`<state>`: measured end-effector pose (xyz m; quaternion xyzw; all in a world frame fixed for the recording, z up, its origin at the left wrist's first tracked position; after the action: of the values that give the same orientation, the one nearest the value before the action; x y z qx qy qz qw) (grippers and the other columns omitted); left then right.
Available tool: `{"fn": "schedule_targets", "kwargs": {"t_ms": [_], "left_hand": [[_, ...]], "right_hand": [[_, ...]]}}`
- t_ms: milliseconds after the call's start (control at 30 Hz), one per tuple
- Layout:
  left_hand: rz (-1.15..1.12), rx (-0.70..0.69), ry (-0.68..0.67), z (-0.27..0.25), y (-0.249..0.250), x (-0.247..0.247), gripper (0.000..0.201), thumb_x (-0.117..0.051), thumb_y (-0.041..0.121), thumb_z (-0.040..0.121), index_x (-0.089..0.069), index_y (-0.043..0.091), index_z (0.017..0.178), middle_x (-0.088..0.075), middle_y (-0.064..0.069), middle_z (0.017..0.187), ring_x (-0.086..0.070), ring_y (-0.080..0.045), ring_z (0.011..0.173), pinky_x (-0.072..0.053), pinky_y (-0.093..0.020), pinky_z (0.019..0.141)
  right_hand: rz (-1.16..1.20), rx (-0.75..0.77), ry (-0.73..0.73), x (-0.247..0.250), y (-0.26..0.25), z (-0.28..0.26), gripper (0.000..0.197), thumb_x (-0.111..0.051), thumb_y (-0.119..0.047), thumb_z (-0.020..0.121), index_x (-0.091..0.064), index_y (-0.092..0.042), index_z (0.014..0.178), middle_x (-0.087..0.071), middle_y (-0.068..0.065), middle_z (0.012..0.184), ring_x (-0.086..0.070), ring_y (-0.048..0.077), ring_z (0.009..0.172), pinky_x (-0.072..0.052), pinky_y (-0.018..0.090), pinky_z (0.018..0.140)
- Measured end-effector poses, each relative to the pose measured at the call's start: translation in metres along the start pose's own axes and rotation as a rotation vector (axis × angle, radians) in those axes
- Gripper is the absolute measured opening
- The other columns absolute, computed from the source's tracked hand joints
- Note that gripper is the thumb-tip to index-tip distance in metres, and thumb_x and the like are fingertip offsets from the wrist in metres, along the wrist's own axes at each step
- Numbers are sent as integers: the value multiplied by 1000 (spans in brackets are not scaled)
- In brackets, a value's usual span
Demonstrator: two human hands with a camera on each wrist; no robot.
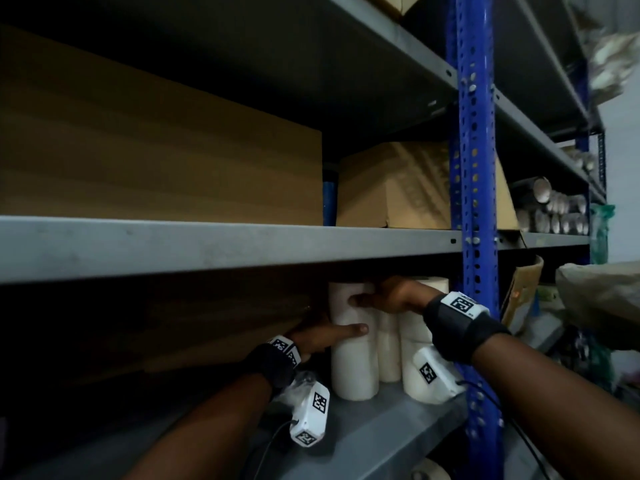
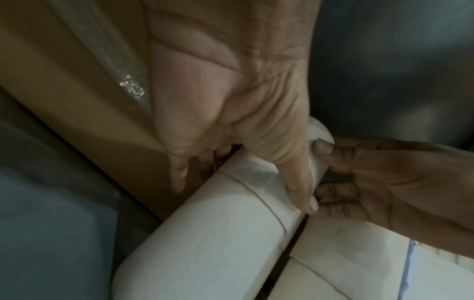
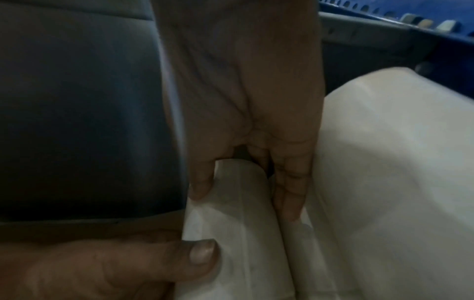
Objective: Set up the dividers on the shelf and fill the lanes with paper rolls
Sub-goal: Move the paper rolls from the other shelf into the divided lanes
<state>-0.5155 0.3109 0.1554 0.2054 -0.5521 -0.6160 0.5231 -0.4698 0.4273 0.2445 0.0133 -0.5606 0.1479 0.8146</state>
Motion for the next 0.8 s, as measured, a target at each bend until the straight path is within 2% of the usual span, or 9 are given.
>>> {"fn": "schedule_targets", "kwargs": {"t_ms": [67,167,300,467,533,600,667,733,800], "left_hand": [[-10,-82,30,-2,9,-2,52,-85,26,81,-60,31,126,-67,13,124,-65,11,101,-55,-12,80],[-45,-152,60,-11,18,-4,59,-85,12,80,-59,19,133,-68,0,130,-66,-8,115,-54,-29,100],[-124,-183,73,-33,29,-11,56,-87,7,77,-64,11,128,-73,-6,122,-70,-20,111,-58,-41,96],[-95,-205,138,-74,51,-23,55,-93,18,69,-68,16,118,-76,0,112,-74,-16,101,-62,-40,88],[-95,-209,162,-94,61,-31,59,-94,22,66,-67,17,118,-76,0,112,-74,-16,102,-61,-43,89],[-75,-226,171,-117,69,-40,63,-94,31,62,-67,16,118,-77,1,111,-74,-16,101,-61,-43,89],[-27,-236,202,-145,77,-50,64,-92,43,56,-69,21,112,-77,8,105,-74,-10,97,-62,-33,82],[-43,-237,227,-175,83,-64,61,-91,45,56,-67,26,109,-77,16,103,-73,-6,95,-58,-22,74],[-100,-237,224,-204,84,-80,62,-90,39,61,-66,22,115,-76,12,108,-73,-9,99,-58,-23,76]], "right_hand": [[109,34,39,4,-2,-6,59,-63,-40,92,-45,-23,146,-46,0,150,-43,19,136,-33,33,114],[331,134,101,13,-7,-21,55,-72,-25,88,-54,-20,139,-55,-3,142,-49,12,131,-36,24,111],[397,212,158,27,-8,-47,51,-77,-27,83,-62,-24,131,-64,-11,129,-57,4,121,-45,21,103],[367,286,240,48,-15,-94,32,-74,-37,84,-70,-25,113,-67,-19,99,-61,-11,94,-50,14,79],[438,295,243,55,-19,-115,37,-76,-35,83,-67,-28,118,-64,-21,103,-59,-15,97,-47,9,80],[503,296,221,60,-23,-137,37,-76,-38,80,-66,-34,115,-66,-18,109,-61,-7,100,-52,18,84],[551,310,205,64,-26,-162,37,-77,-46,77,-69,-37,111,-67,-20,110,-62,-4,102,-53,20,84],[619,325,184,67,-30,-188,39,-77,-58,69,-70,-48,105,-65,-29,112,-60,-9,105,-49,9,82],[686,320,162,65,-33,-209,46,-77,-68,60,-69,-53,102,-61,-32,119,-56,-12,111,-45,10,89]]}}
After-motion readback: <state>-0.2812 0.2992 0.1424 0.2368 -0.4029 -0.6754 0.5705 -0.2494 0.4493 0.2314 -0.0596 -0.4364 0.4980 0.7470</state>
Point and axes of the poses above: each hand's wrist, its own z-axis towards the middle knuckle, its own x-axis out of the back of the hand, y = z × x, the point moved 8 cm from there along z, towards the middle knuckle
